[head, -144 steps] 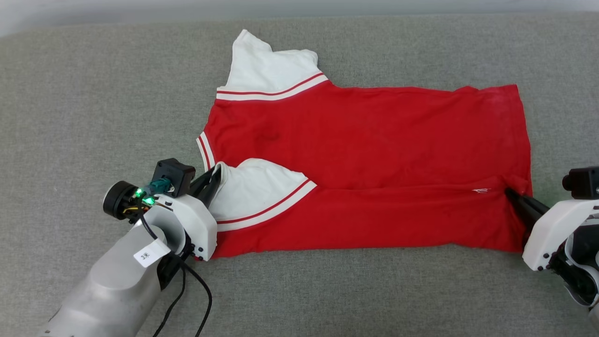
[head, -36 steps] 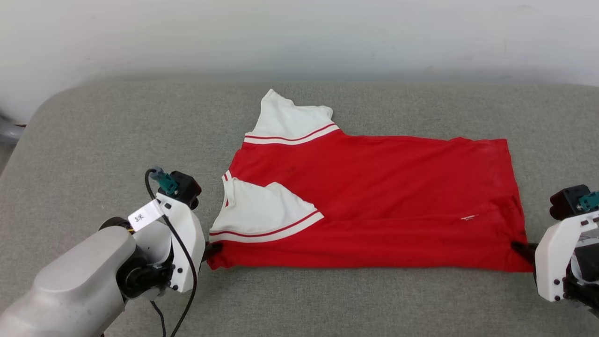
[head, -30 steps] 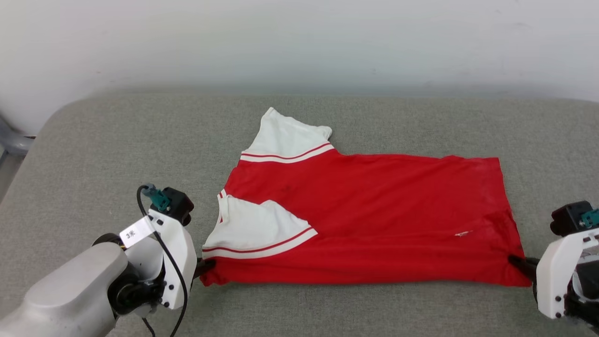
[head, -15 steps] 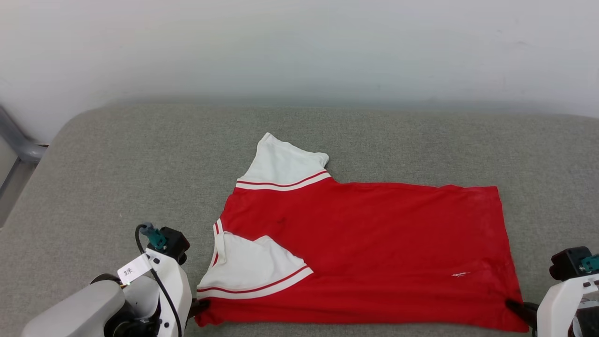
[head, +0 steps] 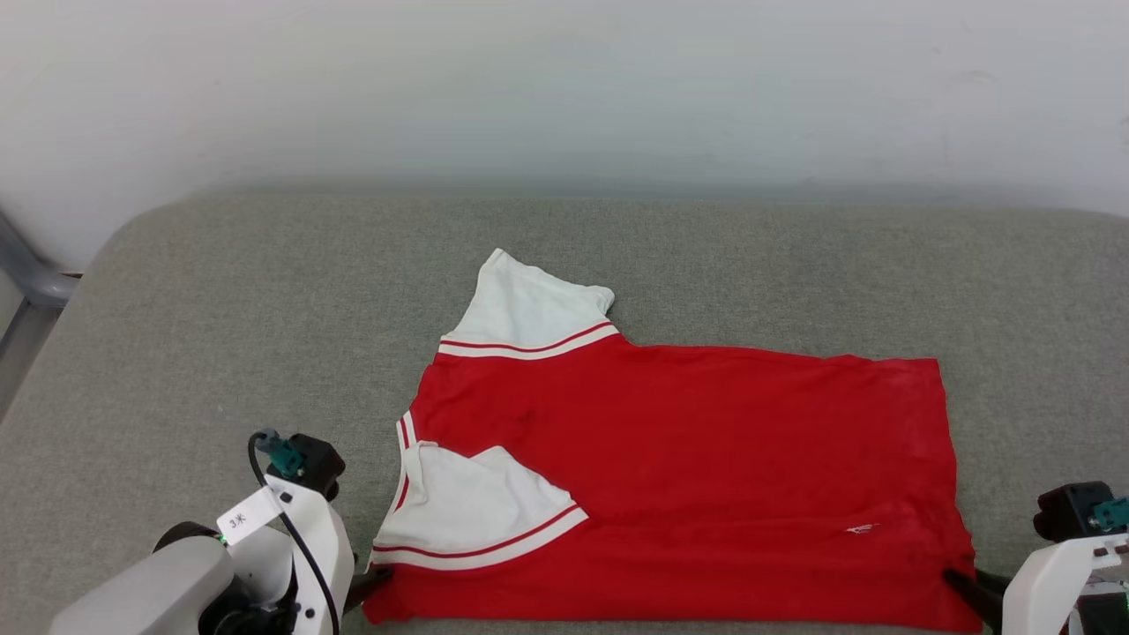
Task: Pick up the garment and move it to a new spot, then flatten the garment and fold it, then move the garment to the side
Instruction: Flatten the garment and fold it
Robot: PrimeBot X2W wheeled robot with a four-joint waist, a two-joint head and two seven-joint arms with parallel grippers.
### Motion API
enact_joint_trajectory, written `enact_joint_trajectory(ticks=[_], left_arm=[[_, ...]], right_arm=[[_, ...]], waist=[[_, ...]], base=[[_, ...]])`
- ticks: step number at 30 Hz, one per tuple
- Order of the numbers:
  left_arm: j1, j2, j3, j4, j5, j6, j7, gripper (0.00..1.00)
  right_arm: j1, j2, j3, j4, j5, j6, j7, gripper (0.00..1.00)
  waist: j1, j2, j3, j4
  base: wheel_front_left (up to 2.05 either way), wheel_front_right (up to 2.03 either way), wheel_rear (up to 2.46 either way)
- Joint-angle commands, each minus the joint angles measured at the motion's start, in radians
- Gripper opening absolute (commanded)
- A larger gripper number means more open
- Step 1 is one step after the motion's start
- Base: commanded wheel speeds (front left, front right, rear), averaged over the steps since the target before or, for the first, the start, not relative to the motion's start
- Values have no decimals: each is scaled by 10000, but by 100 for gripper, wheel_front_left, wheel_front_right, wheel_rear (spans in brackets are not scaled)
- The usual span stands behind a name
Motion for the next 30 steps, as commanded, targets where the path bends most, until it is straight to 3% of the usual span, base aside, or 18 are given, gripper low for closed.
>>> enact_joint_trajectory(ticks=[1, 11, 14, 15, 17, 24, 30], left_arm=[[-137, 89, 46, -27, 42, -30, -92, 100], [-872, 807, 712, -1238, 386, 281, -858, 100], [-1203, 877, 978, -1329, 731, 530, -1397, 100], [-1541, 736, 1212, -1273, 923, 742, -1811, 100], [-1821, 667, 1362, -1138, 1068, 828, -2029, 100], [-3238, 250, 1768, -484, 1241, 899, -1922, 100], [-4744, -109, 1949, 379, 1119, 762, -855, 100]], right_arm=[[109, 33, -112, -18, -94, -15, -165, 100], [76, 680, -1758, -777, -1743, -12, -2900, 100], [-38, 1188, -2404, -1139, -2507, -12, -3747, 100], [-105, 1771, -3029, -1609, -3256, -12, -4451, 100], [-126, 2180, -3387, -2012, -3748, -12, -4883, 100], [-23, 3187, -3753, -3361, -5218, -12, -5408, 100], [-345, 3643, -3518, -4259, -5887, -14, -5250, 100]], waist=[[0, -1, -68, 8], [0, -1, -242, -20], [0, -1, -176, -146], [0, -1, -27, -305], [0, -1, 121, -435], [0, -1, 1111, -922], [0, -1, 2199, -1407]], base=[[0, 0, 0], [0, 0, 0], [0, 0, 0], [0, 0, 0], [0, 0, 0], [0, 0, 0], [0, 0, 0]])
